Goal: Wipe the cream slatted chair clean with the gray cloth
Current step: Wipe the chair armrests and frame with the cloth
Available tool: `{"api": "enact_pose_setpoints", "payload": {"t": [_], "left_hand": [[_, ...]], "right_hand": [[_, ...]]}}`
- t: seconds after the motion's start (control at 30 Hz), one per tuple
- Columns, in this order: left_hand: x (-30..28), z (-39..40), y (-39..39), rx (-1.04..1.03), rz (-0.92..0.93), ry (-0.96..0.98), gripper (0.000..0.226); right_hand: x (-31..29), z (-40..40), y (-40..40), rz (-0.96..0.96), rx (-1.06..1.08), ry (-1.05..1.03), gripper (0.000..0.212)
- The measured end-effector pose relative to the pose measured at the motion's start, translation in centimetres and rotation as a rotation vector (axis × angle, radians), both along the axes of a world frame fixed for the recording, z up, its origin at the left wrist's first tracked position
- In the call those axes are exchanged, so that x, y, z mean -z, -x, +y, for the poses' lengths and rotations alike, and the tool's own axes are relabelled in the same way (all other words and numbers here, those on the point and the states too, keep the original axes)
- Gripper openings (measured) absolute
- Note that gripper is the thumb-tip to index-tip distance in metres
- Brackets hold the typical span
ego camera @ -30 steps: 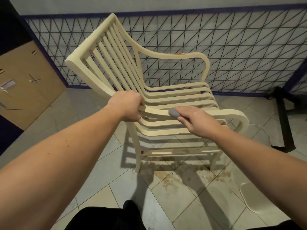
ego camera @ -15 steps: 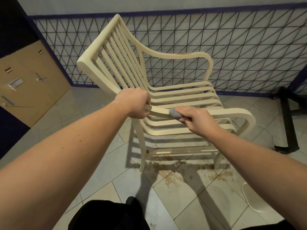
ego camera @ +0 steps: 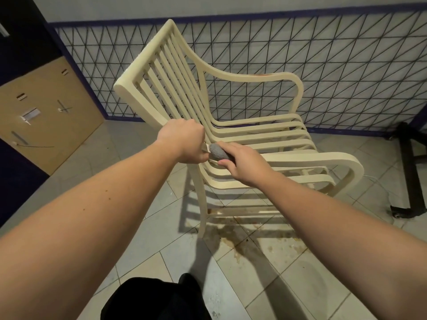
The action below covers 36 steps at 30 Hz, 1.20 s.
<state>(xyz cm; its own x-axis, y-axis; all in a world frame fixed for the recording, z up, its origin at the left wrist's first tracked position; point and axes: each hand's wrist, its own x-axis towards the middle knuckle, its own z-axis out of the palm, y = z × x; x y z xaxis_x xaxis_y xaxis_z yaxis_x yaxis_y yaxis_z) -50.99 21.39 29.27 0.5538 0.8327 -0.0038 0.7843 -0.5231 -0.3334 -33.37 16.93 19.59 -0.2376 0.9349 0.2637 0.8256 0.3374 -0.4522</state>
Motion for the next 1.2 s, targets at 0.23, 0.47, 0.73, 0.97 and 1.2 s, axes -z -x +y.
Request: {"api": "enact_pose_setpoints", "payload": {"t": [0.23,0.47,0.73,0.97,1.2], "left_hand": [[0.1,-0.3,0.5,0.034,0.039,-0.009,0.041],[-0.6,-0.6,0.0,0.015,0.070,0.052,0.035],[-3.9,-0.2,1.7,-0.010,0.198,0.056,0.048],[-4.3,-0.1,2.0,0.006,0.269,0.016,0.017],[-4.3,-0.5,1.9,0.008,0.216,0.009,0.022]], "right_hand": [[2.3,-1.7,-3.4,-0.231,0.106,-0.087,0.042],[1.8,-3.5,-8.7,-0.293,0.136,-0.039,0.046],[1.2,-3.9,-9.5,-0.312,0.131,-0.007,0.049],[0.1,-0.8,-1.4,-0.216,-0.036,-0.054,0.039],[-1.7,1.7,6.0,0.060,-0.020,-0.097,0.035]]}}
